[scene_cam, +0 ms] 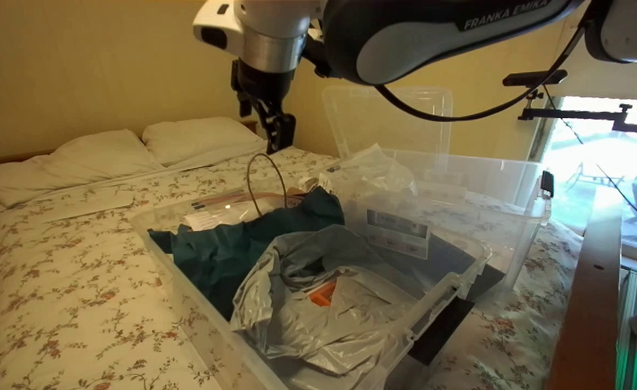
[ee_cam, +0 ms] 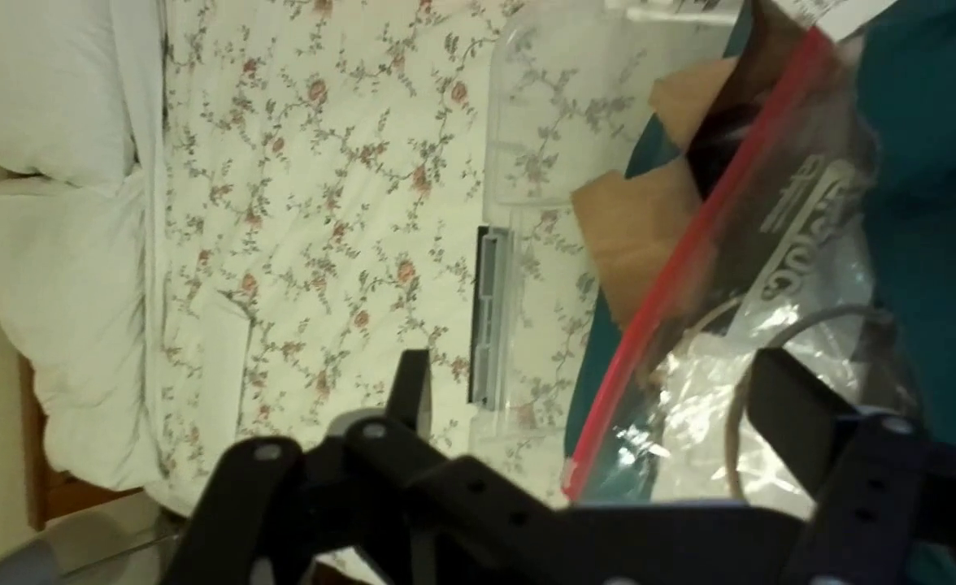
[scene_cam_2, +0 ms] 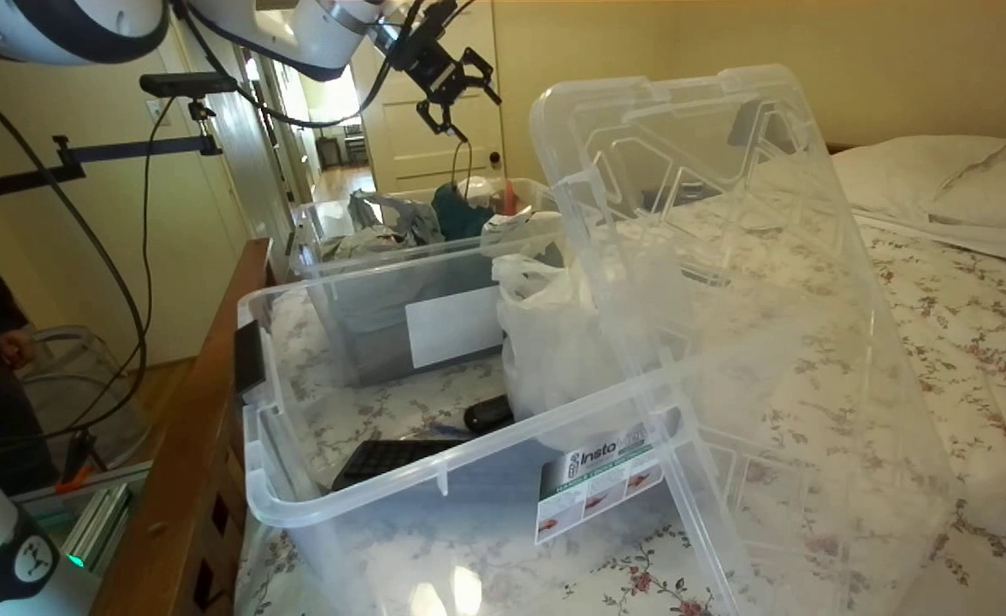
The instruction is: Put the bag in the basket
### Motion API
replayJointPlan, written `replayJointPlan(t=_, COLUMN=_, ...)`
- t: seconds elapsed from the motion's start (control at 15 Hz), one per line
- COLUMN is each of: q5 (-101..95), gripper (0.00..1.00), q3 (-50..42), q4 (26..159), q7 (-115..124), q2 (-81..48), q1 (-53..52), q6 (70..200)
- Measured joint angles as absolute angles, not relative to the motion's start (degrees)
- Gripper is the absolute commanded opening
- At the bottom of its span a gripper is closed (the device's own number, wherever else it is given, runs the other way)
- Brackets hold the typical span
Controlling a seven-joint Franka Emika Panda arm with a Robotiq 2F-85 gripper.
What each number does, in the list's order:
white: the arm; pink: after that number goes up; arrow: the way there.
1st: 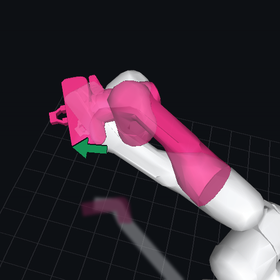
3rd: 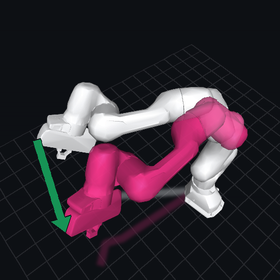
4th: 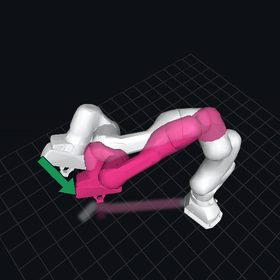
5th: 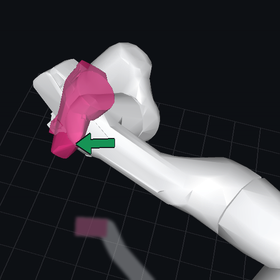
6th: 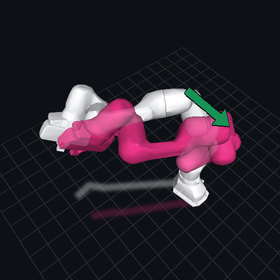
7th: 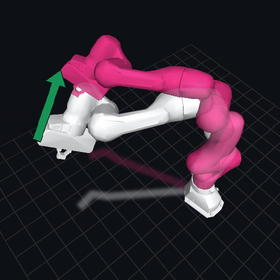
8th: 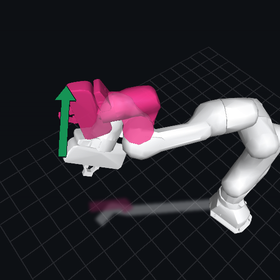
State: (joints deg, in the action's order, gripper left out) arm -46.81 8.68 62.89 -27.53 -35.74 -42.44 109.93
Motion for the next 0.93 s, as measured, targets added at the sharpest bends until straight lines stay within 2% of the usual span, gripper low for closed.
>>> replayJointPlan(t=0.4, q5=-46.31, gripper=1.0, q3=9.01, q4=68.76, q7=-26.92, q2=-34.27, q1=-42.61, q6=108.22)
replayJointPlan(t=0.93, q5=-38.31, gripper=1.0, q3=10.97, q4=68.77, q7=-21.13, q2=-32.73, q1=-42.99, q6=102.01)
